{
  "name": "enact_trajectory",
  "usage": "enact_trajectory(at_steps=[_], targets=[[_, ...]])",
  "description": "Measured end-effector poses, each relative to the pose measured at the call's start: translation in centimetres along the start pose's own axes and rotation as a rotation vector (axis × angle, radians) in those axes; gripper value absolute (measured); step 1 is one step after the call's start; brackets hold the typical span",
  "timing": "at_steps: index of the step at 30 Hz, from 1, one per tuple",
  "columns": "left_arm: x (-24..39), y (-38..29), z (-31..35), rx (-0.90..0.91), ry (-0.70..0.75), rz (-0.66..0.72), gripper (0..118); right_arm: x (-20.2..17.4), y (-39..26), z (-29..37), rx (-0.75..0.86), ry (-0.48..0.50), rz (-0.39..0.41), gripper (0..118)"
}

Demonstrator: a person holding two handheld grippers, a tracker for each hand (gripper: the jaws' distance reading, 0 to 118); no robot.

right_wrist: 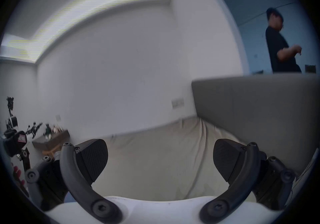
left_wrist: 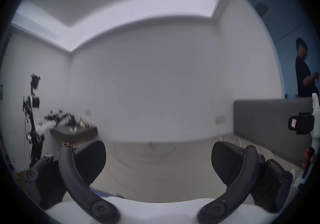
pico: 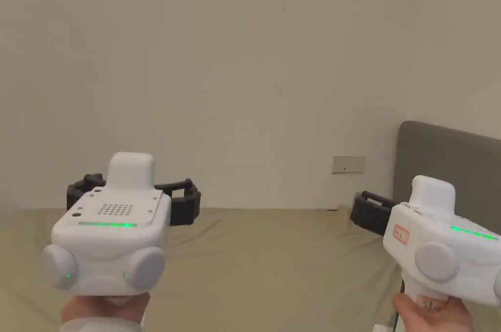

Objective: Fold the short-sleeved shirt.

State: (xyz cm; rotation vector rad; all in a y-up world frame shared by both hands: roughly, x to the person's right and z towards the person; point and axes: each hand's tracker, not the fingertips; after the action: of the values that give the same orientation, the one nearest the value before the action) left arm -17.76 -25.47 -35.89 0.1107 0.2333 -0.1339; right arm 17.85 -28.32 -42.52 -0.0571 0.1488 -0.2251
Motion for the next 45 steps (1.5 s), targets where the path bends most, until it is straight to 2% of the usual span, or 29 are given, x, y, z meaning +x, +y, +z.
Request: enact_trajectory(at_steps=[2, 4, 6, 7, 8, 10, 12, 14, 15, 17, 18, 20, 21, 23, 24, 25, 26, 27, 28, 30, 32, 33, 34, 35, 36, 37, 39, 41, 45], targets=[[-0.5, 1.8, 2.4, 0.079, -0.008, 0.018, 118, -1.0, 1.0, 2.0, 0.040, -0.035, 0.008, 118], [-1.7, 2.1, 4.0, 0.081, -0.049, 0.146, 118, -1.8, 1.8, 3.3, 0.025, -0.049, 0.033, 118], [-3.8, 1.9, 5.2, 0.071, -0.147, 0.370, 118, -3.7, 2.4, 4.6, 0.074, -0.034, 0.163, 118], [-5.2, 1.1, 5.2, 0.066, -0.190, 0.541, 118, -5.0, 2.4, 5.3, 0.113, -0.046, 0.266, 118], [-6.7, 0.0, 5.3, 0.066, -0.240, 0.745, 118, -6.8, 2.1, 5.9, 0.157, -0.078, 0.423, 118], [-8.9, -4.5, 5.2, 0.049, -0.266, 1.283, 118, -10.4, 0.0, 6.1, 0.218, -0.134, 0.797, 118], [-9.1, -10.9, 4.8, -0.029, -0.253, 1.868, 118, -13.2, -3.7, 6.3, 0.212, -0.125, 1.195, 118], [-7.6, -16.2, 5.8, -0.177, -0.182, 2.277, 118, -14.2, -8.5, 5.5, 0.221, -0.133, 1.542, 118], [-6.1, -19.2, 6.4, -0.178, -0.187, 2.473, 118, -14.5, -11.1, 5.4, 0.254, -0.130, 1.729, 118], [-4.4, -23.7, 7.1, -0.133, -0.187, 2.741, 118, -14.4, -15.4, 5.2, 0.231, -0.058, 2.035, 118], [-3.6, -25.1, 8.2, -0.095, -0.145, 2.803, 118, -13.2, -17.4, 5.5, 0.238, 0.003, 2.165, 118], [-3.1, -27.0, 10.4, -0.060, -0.001, 2.780, 118, -12.3, -20.6, 5.6, 0.297, 0.046, 2.363, 118], [-3.1, -27.2, 11.6, -0.104, 0.083, 2.725, 118, -11.9, -21.6, 5.8, 0.341, 0.088, 2.412, 118], [-3.5, -28.3, 12.4, -0.167, 0.153, 2.691, 118, -12.2, -22.1, 6.5, 0.358, 0.142, 2.369, 118], [-4.0, -28.5, 12.4, -0.211, 0.147, 2.649, 118, -12.8, -21.8, 6.4, 0.315, 0.135, 2.293, 118], [-4.5, -27.4, 12.5, -0.275, 0.156, 2.530, 118, -13.4, -21.3, 6.2, 0.294, 0.127, 2.217, 118], [-5.4, -26.2, 12.1, -0.358, 0.146, 2.351, 118, -11.9, -20.1, 6.6, 0.285, 0.115, 2.110, 118], [-6.4, -24.4, 11.1, -0.417, 0.122, 2.123, 118, -12.3, -18.4, 6.7, 0.224, 0.152, 1.959, 118], [-7.0, -22.6, 10.1, -0.471, 0.086, 1.918, 118, -12.7, -16.6, 6.8, 0.211, 0.168, 1.778, 118], [-8.0, -18.2, 7.0, -0.387, -0.017, 1.540, 118, -13.1, -8.8, 8.8, 0.123, 0.245, 1.166, 118], [-7.4, -12.5, 5.7, -0.279, -0.105, 1.140, 118, -10.9, -3.0, 9.5, 0.137, 0.280, 0.690, 118], [-6.6, -9.0, 5.5, -0.265, -0.136, 0.855, 118, -8.9, -0.5, 9.8, 0.134, 0.305, 0.458, 118], [-5.7, -6.8, 5.7, -0.209, -0.139, 0.667, 118, -7.7, 0.5, 9.2, 0.133, 0.334, 0.280, 118], [-4.5, -4.7, 6.0, -0.173, -0.128, 0.449, 118, -5.6, 1.2, 9.2, 0.158, 0.302, 0.121, 118], [-3.6, -3.5, 6.5, -0.124, -0.084, 0.309, 118, -3.7, 1.5, 9.2, 0.161, 0.258, 0.053, 118], [-3.3, -2.8, 6.5, -0.099, -0.062, 0.208, 118, -2.4, 1.1, 8.9, 0.171, 0.185, 0.041, 118], [-2.7, -2.9, 6.9, -0.058, -0.035, 0.081, 118, -0.2, -0.4, 9.1, 0.078, 0.070, 0.110, 118], [-2.5, -3.1, 7.0, -0.103, 0.005, 0.010, 118, 1.5, -2.2, 8.7, 0.029, 0.040, 0.118, 118], [-3.6, -3.6, 6.7, -0.165, -0.113, 0.195, 118, 2.1, -3.4, 9.5, 0.039, 0.021, 0.127, 118]])
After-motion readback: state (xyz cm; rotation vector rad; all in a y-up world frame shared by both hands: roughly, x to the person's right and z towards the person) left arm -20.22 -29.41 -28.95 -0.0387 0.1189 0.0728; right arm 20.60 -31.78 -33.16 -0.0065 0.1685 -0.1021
